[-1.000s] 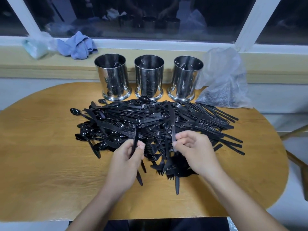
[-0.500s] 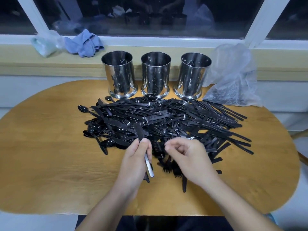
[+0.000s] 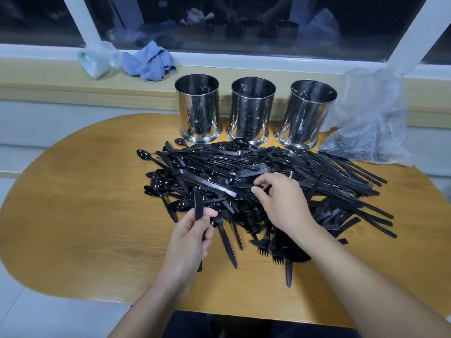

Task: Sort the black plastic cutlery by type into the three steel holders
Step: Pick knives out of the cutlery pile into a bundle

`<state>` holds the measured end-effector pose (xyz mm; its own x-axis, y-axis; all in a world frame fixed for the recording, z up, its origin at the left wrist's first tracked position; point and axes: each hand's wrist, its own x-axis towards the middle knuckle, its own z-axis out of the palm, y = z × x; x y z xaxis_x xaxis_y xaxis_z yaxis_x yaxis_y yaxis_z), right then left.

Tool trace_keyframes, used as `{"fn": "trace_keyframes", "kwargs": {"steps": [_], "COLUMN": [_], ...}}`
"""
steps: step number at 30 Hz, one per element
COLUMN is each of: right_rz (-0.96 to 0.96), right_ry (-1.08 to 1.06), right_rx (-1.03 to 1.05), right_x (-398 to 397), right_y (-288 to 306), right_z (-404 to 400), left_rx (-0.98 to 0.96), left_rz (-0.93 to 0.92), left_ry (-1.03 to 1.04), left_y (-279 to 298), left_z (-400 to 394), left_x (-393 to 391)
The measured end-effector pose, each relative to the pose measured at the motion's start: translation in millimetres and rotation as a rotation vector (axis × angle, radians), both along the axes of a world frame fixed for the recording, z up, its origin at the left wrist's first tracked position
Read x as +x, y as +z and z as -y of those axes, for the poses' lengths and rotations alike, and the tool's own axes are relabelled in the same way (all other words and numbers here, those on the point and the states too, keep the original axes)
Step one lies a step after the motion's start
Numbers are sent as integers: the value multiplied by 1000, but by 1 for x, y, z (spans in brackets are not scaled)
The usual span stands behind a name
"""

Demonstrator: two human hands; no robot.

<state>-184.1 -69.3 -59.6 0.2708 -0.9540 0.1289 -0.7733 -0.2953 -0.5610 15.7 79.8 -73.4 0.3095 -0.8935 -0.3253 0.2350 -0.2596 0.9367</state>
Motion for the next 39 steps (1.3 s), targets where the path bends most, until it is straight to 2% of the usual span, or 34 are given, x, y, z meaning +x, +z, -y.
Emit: {"fn": "trace_keyframes", "kwargs": {"steps": [3,6,13,21,39], "right_rz": [-91,-96,-115,-305,-315], "right_ry": [-16,74,240,185,174], "right_rx": [-157,-281,-286,-304,-210], "right_x": [-1,11,62,89,79], "right_y": [-1,3,-7,-8,2], "right_z": [-8,-13,-22,-16,-15], "left_rx": [5,3,15,19,36], "left_rz": [33,57,62,38,34], "left_ry": [-17,-27,1,21,21], "left_y": [-1,-2,-3,0,2], "left_z": [-4,-7,-12,-13,-11], "left_x": [5,8,13,20,25]}}
